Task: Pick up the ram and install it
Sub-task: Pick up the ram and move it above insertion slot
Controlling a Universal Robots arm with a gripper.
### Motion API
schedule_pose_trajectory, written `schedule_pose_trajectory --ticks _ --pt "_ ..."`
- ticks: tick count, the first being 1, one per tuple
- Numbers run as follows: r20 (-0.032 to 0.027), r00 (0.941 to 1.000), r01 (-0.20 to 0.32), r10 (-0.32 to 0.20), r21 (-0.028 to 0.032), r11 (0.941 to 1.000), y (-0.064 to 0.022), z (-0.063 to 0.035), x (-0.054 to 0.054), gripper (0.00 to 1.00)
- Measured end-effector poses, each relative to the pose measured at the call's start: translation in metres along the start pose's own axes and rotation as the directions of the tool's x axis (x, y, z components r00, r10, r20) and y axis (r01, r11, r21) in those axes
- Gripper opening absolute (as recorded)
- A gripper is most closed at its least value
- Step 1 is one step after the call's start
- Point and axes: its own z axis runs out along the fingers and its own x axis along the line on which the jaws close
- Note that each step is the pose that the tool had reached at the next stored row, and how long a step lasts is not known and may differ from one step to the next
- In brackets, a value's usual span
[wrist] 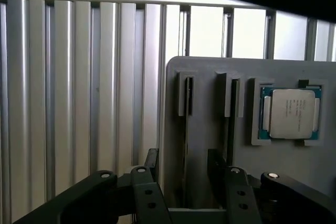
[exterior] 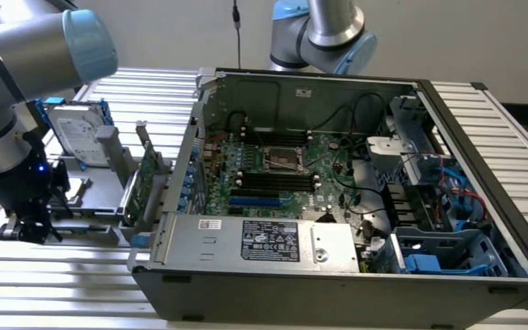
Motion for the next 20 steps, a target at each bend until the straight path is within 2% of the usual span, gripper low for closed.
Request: schedule_pose_trajectory --ticks 2,5,9,11,16,20 --pt "0.0033 1.0000 0.000 0.000 -0.0013 1.0000 -0.0004 0.0013 0.0001 0.50" --pt "0.0112 0.9999 0.000 0.000 -0.0027 1.0000 -0.0008 0.0028 0.0001 0.50" --pt "0.0273 0.9996 0.001 -0.001 -0.0034 1.0000 -0.0010 0.0040 0.0001 0.50" --pt "0.0326 0.9995 0.001 -0.001 -0.0042 1.0000 -0.0010 0.0045 0.0001 0.50" --pt "0.0333 0.9994 0.001 -0.001 -0.0116 0.9999 -0.0011 0.0056 0.0002 0.50" --pt "0.0335 0.9994 0.001 -0.001 -0.0134 0.9999 -0.0013 0.0069 0.0002 0.50"
